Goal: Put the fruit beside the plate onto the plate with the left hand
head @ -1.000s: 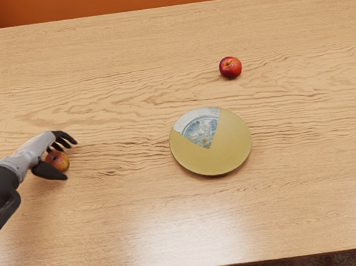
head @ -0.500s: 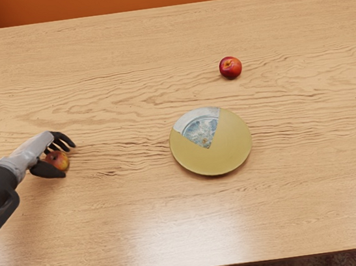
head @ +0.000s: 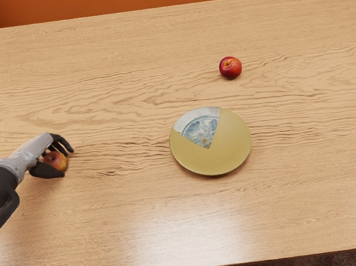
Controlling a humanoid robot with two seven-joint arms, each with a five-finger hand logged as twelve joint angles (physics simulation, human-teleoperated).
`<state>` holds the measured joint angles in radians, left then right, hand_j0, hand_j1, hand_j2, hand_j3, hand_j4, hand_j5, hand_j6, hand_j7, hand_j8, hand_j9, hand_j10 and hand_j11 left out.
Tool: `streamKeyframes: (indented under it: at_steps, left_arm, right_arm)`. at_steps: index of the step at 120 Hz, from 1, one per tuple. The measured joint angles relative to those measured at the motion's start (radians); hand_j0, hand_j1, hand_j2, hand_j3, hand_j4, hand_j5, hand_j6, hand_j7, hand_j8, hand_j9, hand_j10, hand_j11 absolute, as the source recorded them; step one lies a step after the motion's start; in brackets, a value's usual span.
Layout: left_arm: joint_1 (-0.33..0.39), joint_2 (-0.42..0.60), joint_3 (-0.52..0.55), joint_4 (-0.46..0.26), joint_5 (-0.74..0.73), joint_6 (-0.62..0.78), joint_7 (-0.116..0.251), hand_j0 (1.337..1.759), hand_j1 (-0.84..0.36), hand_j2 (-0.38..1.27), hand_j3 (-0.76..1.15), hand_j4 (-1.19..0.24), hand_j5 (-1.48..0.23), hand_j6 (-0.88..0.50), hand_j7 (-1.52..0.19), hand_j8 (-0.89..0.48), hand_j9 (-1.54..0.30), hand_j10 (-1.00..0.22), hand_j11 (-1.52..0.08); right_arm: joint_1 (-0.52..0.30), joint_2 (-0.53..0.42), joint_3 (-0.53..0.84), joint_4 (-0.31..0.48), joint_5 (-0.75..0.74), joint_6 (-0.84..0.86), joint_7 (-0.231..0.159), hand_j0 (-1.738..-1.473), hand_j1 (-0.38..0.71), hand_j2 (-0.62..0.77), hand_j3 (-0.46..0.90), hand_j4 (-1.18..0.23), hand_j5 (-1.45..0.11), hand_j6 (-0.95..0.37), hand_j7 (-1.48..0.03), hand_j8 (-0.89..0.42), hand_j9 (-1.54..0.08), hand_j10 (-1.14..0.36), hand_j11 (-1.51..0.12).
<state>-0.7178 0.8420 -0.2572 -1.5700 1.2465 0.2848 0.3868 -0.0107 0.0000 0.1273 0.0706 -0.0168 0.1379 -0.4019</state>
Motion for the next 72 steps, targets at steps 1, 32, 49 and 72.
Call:
streamKeyframes:
  at_steps: [1, 32, 49, 72]
  left_arm:
    - [0.0, 0.0, 0.0, 0.0, 0.0, 0.0, 0.0, 1.653, -0.28, 0.08, 0.0, -0.59, -0.73, -0.54, -0.75, -0.41, -0.78, -0.55, -0.78]
    - [-0.001, 0.003, 0.0, -0.001, 0.001, -0.003, 0.009, 1.652, -0.27, 0.15, -0.03, -0.63, -0.76, -0.57, -0.77, -0.46, -0.8, -0.59, -0.82]
    - [-0.002, 0.017, 0.0, -0.002, -0.003, -0.008, 0.012, 1.646, -0.23, 0.2, -0.14, -0.64, -0.8, -0.62, -0.8, -0.51, -0.82, -0.65, -0.83]
    - [-0.003, 0.019, -0.003, -0.005, -0.004, -0.011, 0.015, 1.651, -0.24, 0.32, -0.37, -0.66, -0.84, -0.63, -0.84, -0.53, -0.85, -0.66, -0.86]
  right_arm:
    - [0.0, 0.0, 0.0, 0.0, 0.0, 0.0, 0.0, -1.658, -0.35, 0.0, 0.0, 0.0, 0.0, 0.0, 0.0, 0.0, 0.0, 0.0, 0.0]
    - [0.001, 0.0, -0.001, 0.0, 0.0, 0.0, 0.0, -1.658, -0.35, 0.0, 0.0, 0.0, 0.0, 0.0, 0.0, 0.0, 0.0, 0.0, 0.0]
    - [0.001, 0.0, -0.001, 0.0, 0.0, 0.0, 0.0, -1.658, -0.35, 0.0, 0.0, 0.0, 0.0, 0.0, 0.0, 0.0, 0.0, 0.0, 0.0]
    - [0.002, 0.0, -0.001, 0.0, 0.0, 0.0, 0.0, -1.658, -0.35, 0.0, 0.0, 0.0, 0.0, 0.0, 0.0, 0.0, 0.0, 0.0, 0.0]
